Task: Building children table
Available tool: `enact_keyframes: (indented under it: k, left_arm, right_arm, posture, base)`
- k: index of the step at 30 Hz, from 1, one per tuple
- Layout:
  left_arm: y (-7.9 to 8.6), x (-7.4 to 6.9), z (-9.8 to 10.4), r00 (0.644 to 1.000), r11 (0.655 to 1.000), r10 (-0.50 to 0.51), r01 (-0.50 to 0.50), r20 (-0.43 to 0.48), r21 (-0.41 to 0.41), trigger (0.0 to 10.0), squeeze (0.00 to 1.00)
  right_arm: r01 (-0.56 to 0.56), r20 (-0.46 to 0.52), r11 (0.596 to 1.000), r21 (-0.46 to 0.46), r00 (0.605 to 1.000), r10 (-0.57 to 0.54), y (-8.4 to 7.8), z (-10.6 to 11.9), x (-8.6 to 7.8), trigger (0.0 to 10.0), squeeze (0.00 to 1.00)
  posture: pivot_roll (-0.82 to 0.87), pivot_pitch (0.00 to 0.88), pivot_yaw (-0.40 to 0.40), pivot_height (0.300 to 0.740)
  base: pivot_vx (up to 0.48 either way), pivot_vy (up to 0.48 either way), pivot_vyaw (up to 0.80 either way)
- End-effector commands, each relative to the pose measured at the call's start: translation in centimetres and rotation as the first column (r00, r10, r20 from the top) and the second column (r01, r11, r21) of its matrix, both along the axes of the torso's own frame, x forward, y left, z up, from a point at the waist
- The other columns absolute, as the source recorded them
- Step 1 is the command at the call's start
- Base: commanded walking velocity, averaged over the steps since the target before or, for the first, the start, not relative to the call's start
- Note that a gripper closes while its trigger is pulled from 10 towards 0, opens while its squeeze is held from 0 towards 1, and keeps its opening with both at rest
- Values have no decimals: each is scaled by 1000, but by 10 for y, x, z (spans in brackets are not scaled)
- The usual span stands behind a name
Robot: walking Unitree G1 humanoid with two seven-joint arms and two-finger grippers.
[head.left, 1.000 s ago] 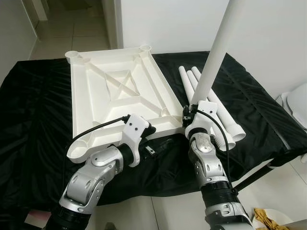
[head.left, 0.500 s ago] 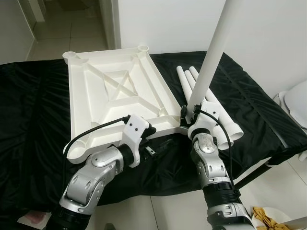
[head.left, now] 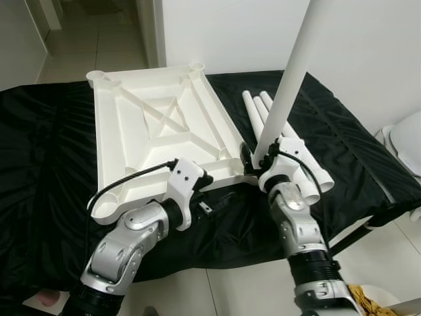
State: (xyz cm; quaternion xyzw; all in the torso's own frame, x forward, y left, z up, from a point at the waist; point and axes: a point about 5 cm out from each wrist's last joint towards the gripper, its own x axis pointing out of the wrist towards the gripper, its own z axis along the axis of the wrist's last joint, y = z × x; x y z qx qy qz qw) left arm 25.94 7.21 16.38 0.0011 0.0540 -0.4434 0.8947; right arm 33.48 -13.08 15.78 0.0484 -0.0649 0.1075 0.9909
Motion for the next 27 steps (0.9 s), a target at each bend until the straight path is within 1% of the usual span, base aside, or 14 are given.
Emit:
enact_keyframes:
  k: [1,3,4,5,6,8,9,11,12,16,20,27]
  left_arm:
    - [0,-2,1,1000,1000,-9,9,-1,2,10000,0]
    - [0,-1,1,1000,1000,-7,7,1,3,10000,0]
    - [0,-1,1,1000,1000,-7,7,1,3,10000,0]
    - [1,-1,2,1000,1000,-6,6,1,2,10000,0]
    - [1,-1,2,1000,1000,-6,6,1,2,10000,0]
    - [2,0,3,1000,1000,-4,4,2,3,10000,0]
    - [2,0,3,1000,1000,-4,4,2,3,10000,0]
    - [2,1,4,1000,1000,-1,1,5,3,10000,0]
    - [2,1,4,1000,1000,-1,1,5,3,10000,0]
    - [5,2,5,1000,1000,5,-5,9,5,10000,0]
    - [5,1,5,1000,1000,4,-4,9,8,10000,0]
    - [5,1,6,1000,1000,4,-5,10,8,10000,0]
  right_arm:
    - [-39,-10,999,-2,999,39,-1,-3,0,10000,0]
    - [-137,-5,988,-73,991,137,-12,-2,3,10000,0]
    - [-137,-5,988,-73,991,137,-12,-2,3,10000,0]
    - [-172,-9,979,-110,985,172,-18,-2,5,10000,0]
    - [-172,-9,979,-110,985,172,-18,-2,5,10000,0]
    - [-238,-29,958,-161,971,236,-26,-4,9,10000,0]
    - [-238,-29,958,-161,971,236,-26,-4,9,10000,0]
    - [-292,-47,938,-186,956,288,-28,-6,11,10000,0]
    - [-292,-47,938,-186,956,288,-28,-6,11,10000,0]
    - [-395,-85,900,-184,919,385,-25,-8,15,10000,0]
    - [-421,-102,886,-195,907,409,-25,-10,20,10000,0]
    - [-439,-102,876,-199,899,427,-26,-9,25,10000,0]
  posture:
    - [-39,28,-27,740]
    - [-40,31,-20,740]
    - [-40,31,-20,740]
    - [-41,36,-16,740]
    - [-41,36,-16,740]
    - [-38,39,-9,740]
    - [-38,39,-9,740]
    - [-34,40,-7,740]
    - [-34,40,-7,740]
    - [-30,39,0,740]
    - [-26,39,0,740]
    - [-19,40,-3,740]
  base:
    - [0,0,0]
    - [0,0,0]
    - [0,0,0]
    - [0,0,0]
    - [0,0,0]
    - [0,0,0]
    - [0,0,0]
    - [0,0,0]
    - [0,0,0]
    - [0,0,0]
    - [0,0,0]
    - [0,0,0]
